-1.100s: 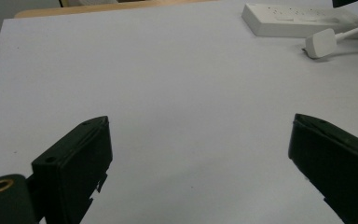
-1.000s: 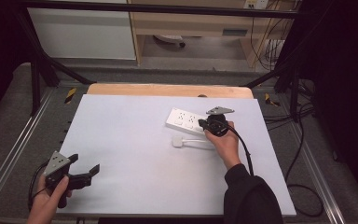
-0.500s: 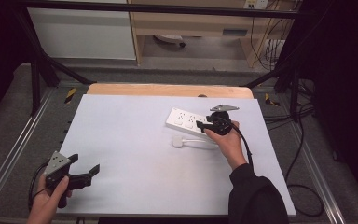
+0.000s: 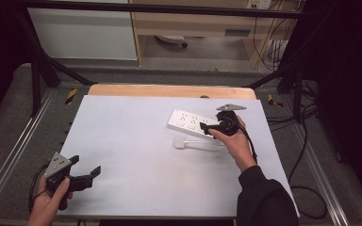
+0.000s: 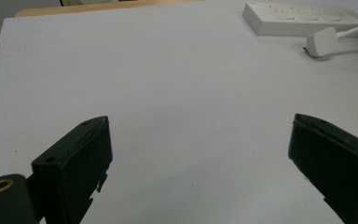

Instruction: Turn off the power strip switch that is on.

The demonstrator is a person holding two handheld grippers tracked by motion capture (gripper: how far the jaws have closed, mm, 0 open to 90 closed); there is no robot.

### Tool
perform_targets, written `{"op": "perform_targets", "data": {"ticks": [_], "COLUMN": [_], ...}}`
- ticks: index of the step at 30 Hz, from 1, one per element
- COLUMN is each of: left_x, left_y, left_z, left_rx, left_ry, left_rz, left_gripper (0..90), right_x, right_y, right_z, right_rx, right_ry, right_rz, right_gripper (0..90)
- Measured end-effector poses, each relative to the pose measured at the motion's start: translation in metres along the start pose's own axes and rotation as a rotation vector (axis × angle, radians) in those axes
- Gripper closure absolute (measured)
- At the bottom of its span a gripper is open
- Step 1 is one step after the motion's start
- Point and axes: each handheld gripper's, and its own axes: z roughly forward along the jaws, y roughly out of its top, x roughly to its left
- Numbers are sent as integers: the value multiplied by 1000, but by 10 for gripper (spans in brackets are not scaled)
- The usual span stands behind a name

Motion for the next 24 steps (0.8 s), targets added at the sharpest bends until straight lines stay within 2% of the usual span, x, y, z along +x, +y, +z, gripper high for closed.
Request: {"op": "perform_targets", "data": {"ticks": [5,9,24], "left_x": [0,0,0], "left_y": [0,0,0], "left_z": [0,0,0], "left_rx": [2,2,2], "left_ry": [1,1,1], "left_rz": [1,0,0], "left_gripper": [61,61,61], "right_x": [0,-2,-5], "right_y": [2,4,13], "right_z": [-3,-7,-26], "right_rx": [-22,-11,-60], "right_ry": [-29,-18,5], "right_rz": [6,9,2], "right_gripper": [74,58,29]}}
